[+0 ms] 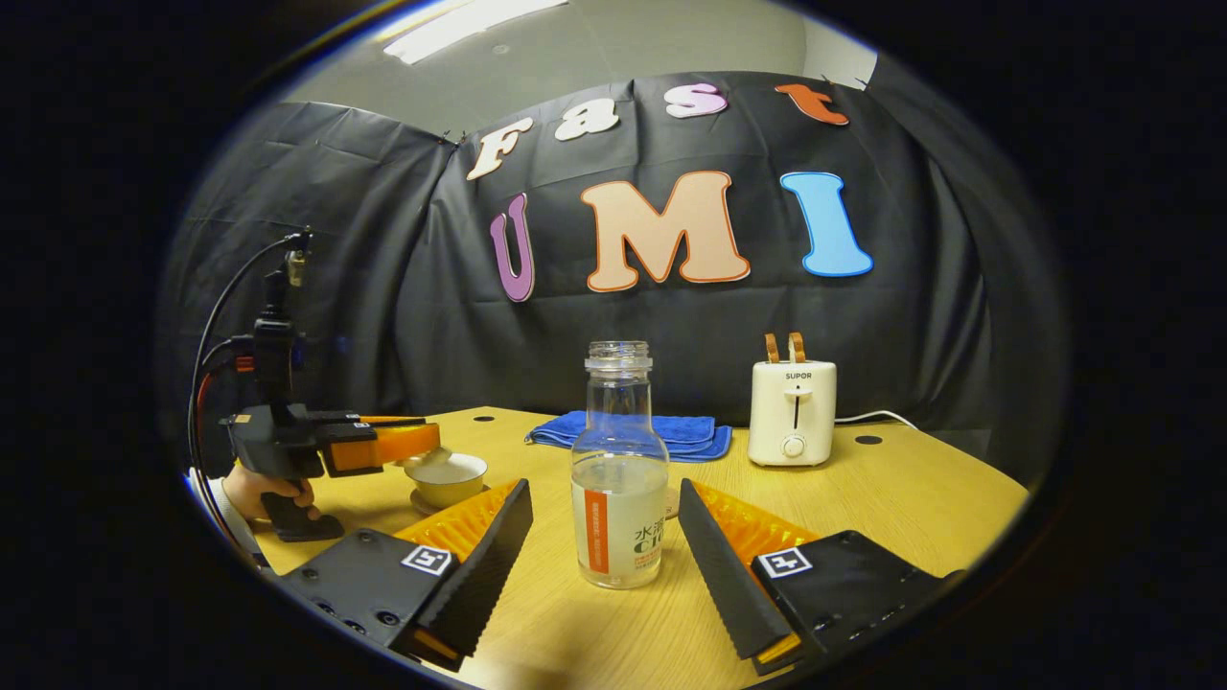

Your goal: Open the teacup lid with one hand, grasp the water bottle and pour water into the teacup with the other hand; after pouring, place the water bottle on the coaster and then close the teacup lid.

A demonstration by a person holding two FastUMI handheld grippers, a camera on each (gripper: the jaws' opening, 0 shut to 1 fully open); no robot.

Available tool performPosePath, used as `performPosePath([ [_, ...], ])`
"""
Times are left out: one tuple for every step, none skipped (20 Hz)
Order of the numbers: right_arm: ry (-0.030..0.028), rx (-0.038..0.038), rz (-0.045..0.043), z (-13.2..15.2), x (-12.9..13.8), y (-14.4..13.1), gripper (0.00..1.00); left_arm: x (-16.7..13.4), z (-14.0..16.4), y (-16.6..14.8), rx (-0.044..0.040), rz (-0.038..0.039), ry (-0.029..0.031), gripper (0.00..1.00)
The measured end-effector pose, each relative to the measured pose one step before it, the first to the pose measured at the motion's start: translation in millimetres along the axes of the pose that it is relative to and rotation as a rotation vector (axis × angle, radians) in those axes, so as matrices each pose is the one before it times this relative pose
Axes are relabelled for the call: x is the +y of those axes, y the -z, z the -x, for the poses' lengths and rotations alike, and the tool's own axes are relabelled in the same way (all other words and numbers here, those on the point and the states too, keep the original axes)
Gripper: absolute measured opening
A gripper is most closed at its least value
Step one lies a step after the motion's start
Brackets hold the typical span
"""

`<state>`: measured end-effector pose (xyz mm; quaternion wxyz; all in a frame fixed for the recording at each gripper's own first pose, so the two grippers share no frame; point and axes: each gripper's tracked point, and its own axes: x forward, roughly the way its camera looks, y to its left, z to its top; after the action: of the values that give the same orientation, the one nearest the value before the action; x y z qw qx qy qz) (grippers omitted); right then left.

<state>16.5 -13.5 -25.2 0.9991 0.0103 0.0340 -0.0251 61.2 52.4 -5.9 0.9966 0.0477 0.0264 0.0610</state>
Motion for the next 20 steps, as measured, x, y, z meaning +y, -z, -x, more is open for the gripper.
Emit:
performPosePath([
  [0.00696,-0.0013,0.00094,-1.51,-1.15,-0.11,1.0,3.65,3.47,1.1,0.00226,-0.00133,-0.00654,0.25],
  [0.00136,0.00151,0.00009,-1.46,0.7,-0.02,1.0,3.68,3.15,-0.35,-0.0008,0.00012,-0.00484,0.25],
  [-0.00255,0.00669,0.00016,-2.86,0.69,1.24,0.99,3.58,2.44,0.55,-0.00039,-0.00037,-0.00509,0.25],
  [0.00039,0.00864,-0.00033,-2.29,0.29,2.79,0.94,3.54,2.78,-0.64,-0.00113,-0.0018,-0.0051,0.25],
  [0.00502,0.01456,0.00023,-3.53,-0.9,1.64,0.99,5.05,2.83,-0.2,-0.00201,-0.00223,-0.00649,0.25],
  [0.00704,0.01345,-0.00013,-3.72,-1.58,2.34,0.94,4.42,2.46,-0.05,0.00055,-0.00152,-0.00668,0.25],
  [0.00684,0.01414,0.00151,-2.07,-1.01,1.7,0.99,4.63,2.18,0.66,-0.00147,0.00326,-0.00632,0.25],
  [0.00775,0.01357,0.00139,-3.18,-0.19,1.96,0.94,3.47,1.73,-0.77,-0.00496,0.00862,-0.00424,0.25],
  [0.00682,0.01237,0.00028,-3.45,-0.24,1.71,0.97,2.83,3.06,-0.19,-0.00311,0.00828,-0.00003,0.25],
  [0.00394,0.01509,0.0006,-3.35,-0.06,2.03,1.0,2.09,1.95,-0.91,-0.00322,0.00663,-0.00111,0.25],
  [0.00325,0.01468,0.00085,-2.53,0.35,2.24,0.94,2.83,1.49,1.56,0.00062,-0.00584,-0.0025,0.25],
  [0.00381,0.01535,0.00093,-3.8,0.54,2.18,1.0,2.61,1.77,0.33,0.00373,-0.00306,-0.00466,0.25],
  [0.00302,0.01304,0.00058,-4.33,0.07,0.97,0.99,3.84,0.85,0.34,0.00115,0.0018,-0.00967,0.25],
  [0.00411,0.01093,0.00073,-3.32,0.58,1.45,0.99,1.61,1.81,-0.16,0.00364,0.00086,-0.00034,0.25],
  [0.00271,0.00831,0.00073,-3.79,0.23,0.74,0.99,1.05,0.74,0.46,-0.0009,0.00075,-0.00221,0.25],
  [0.00024,0.00963,0.00253,-3.92,1.72,0.57,0.99,0.5,1.03,-0.42,-0.00086,-0.00298,-0.00091,0.25],
  [-0.00048,0.0126,0.00245,-3.85,1.24,1.77,0.99,1.2,1.27,0.27,-0.00301,-0.00063,-0.00287,0.25],
  [0.0019,0.01107,0.00154,-2.96,0.64,0.95,0.99,2.31,1.52,-1.22,-0.00482,0.00307,-0.00528,0.25],
  [0.00223,0.00901,0.00126,-2.41,0.63,0.75,0.99,0.09,0.43,-1.07,-0.00703,0.00604,0.00047,0.25],
  [0.00395,0.00859,0.00164,-1.82,-0.05,1.84,0.99,-1.8,-0.86,1.18,0.0087,-0.00534,0.00559,0.25],
])
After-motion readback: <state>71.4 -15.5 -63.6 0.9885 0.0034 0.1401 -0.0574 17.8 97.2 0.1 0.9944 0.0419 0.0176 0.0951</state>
